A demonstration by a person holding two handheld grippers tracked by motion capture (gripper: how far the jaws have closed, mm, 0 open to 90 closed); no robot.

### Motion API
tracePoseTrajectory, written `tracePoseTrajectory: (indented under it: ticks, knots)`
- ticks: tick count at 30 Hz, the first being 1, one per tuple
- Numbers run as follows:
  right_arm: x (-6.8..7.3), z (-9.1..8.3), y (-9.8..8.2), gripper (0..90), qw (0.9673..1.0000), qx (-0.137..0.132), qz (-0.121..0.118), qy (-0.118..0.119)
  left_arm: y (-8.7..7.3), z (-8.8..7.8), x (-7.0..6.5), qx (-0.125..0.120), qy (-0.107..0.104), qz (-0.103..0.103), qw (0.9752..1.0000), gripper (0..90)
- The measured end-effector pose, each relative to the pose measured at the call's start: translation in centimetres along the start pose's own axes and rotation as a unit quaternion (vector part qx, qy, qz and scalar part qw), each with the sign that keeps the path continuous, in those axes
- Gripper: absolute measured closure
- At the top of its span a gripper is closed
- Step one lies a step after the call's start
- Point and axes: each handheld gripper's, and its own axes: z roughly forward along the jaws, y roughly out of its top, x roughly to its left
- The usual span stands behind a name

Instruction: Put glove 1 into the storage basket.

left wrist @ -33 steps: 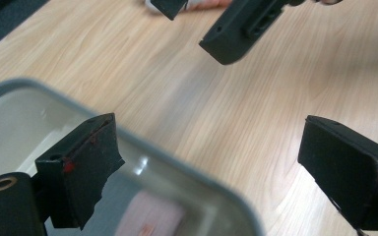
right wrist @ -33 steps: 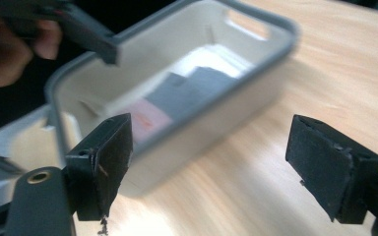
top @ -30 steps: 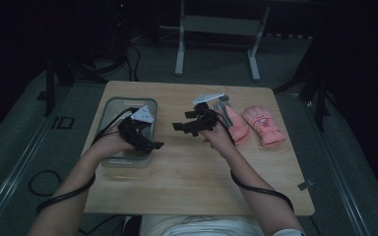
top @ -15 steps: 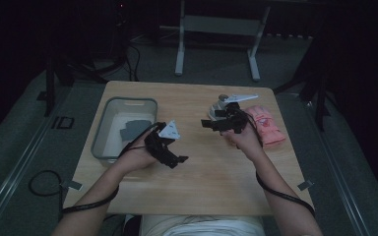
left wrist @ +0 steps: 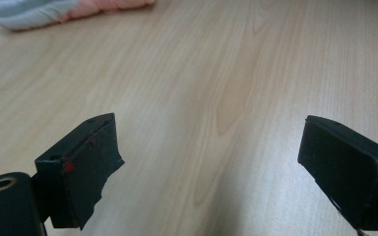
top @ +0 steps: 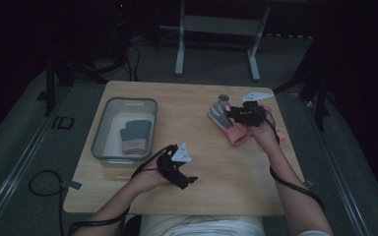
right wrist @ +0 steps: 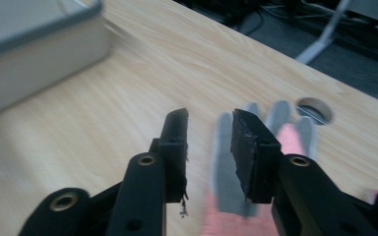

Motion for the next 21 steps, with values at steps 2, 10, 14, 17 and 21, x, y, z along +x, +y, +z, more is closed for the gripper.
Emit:
tracePoseTrajectory:
  ticks: [2, 10, 14, 17, 21]
  knots:
    - [-0.7, 0.6, 0.0, 69.6, 1.0000, 0.007, 0.004, -0.003, -0.2, 0.1, -0.2, -0.005, 0.001, -0.002, 1.0000, 8.2]
    - [-2.6, 5.1, -0.6, 68.3, 0.9979, 0.063, -0.001, 0.010, -2.1, 0.5, -1.8, -0.034, 0.017, -0.017, 0.9991, 8.1]
    - [-3.4, 7.3, -1.7, 64.8, 0.9946, 0.101, -0.024, -0.001, -2.8, 0.5, -2.1, -0.046, 0.020, -0.023, 0.9985, 8.1]
    - [-3.8, 8.0, -2.4, 63.7, 0.9928, 0.115, -0.036, -0.002, -3.1, 0.5, -2.1, -0.049, 0.023, -0.027, 0.9982, 8.2]
    - [-4.3, 8.9, -3.9, 62.5, 0.9914, 0.122, -0.043, 0.015, -3.5, 0.6, -2.1, -0.047, 0.021, -0.032, 0.9981, 8.1]
